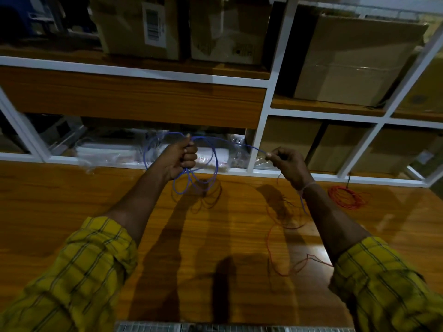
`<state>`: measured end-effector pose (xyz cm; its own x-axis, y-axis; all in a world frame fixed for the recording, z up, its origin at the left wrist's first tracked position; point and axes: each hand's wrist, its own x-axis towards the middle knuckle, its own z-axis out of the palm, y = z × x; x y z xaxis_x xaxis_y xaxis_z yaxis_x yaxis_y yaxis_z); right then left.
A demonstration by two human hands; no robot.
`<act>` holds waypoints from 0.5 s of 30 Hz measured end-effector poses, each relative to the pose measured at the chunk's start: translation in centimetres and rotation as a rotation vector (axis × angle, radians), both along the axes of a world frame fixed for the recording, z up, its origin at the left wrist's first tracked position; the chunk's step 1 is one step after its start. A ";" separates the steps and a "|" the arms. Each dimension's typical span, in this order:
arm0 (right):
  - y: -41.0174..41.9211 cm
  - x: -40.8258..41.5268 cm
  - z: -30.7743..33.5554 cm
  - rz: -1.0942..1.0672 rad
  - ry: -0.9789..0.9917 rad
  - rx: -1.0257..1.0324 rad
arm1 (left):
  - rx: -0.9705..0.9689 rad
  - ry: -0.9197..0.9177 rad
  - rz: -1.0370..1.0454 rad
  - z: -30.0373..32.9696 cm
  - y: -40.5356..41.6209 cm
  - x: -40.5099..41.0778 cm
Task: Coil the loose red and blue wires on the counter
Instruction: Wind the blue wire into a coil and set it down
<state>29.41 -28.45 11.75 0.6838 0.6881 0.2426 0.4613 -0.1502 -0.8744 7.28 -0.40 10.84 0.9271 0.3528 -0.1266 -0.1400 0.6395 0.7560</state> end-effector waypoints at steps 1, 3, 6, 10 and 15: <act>-0.2 0.3 -0.3 -0.025 0.013 -0.008 | -0.079 -0.048 0.060 -0.3 0.8 -0.2; -0.6 0.5 -0.9 -0.057 0.011 -0.027 | -0.190 -0.108 0.169 -0.9 2.0 -0.5; -0.8 0.3 -1.4 -0.073 -0.042 -0.075 | -0.310 -0.175 0.343 -1.5 2.7 -1.1; -1.6 0.8 -2.4 -0.150 -0.069 -0.121 | -0.462 -0.173 0.656 -1.8 4.2 -1.8; -1.7 0.5 -3.1 -0.131 -0.217 -0.284 | -0.300 -0.009 0.794 -1.9 3.6 -1.2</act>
